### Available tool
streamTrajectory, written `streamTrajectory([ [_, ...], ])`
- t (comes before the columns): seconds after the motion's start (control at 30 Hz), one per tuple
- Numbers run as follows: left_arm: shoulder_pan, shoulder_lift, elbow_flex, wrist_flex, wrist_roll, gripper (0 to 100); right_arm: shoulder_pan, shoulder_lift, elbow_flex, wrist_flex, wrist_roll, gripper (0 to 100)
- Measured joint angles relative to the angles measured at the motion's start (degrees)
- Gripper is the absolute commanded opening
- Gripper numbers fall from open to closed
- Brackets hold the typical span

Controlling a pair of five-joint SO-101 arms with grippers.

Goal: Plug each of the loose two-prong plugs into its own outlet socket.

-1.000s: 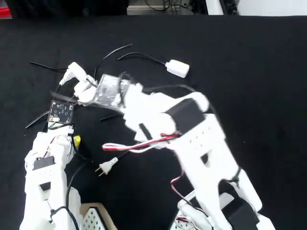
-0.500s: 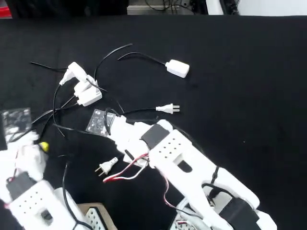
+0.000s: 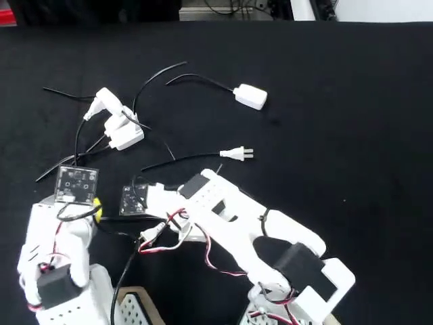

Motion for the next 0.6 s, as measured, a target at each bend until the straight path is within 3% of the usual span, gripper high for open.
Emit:
streamTrajectory([
  [0.07, 0.09, -0.35, 2.81, -1.41, 0.0, 27, 0.0, -2.29, 1.32, -0.26, 0.35, 49.8],
  [0.13, 0.53, -0.35, 5.01, -2.55, 0.0, 27, 0.18, -5.63, 2.64, -0.53, 0.53, 48.1],
  [0.37, 0.53, -0.88, 7.21, -3.16, 0.0, 27, 4.22, -21.63, 9.32, 2.55, 0.62, 30.9],
  [0.6, 0.53, -0.88, 11.6, -8.09, 0.0, 27, 1.41, -37.36, 20.84, 2.99, -4.48, 14.2],
])
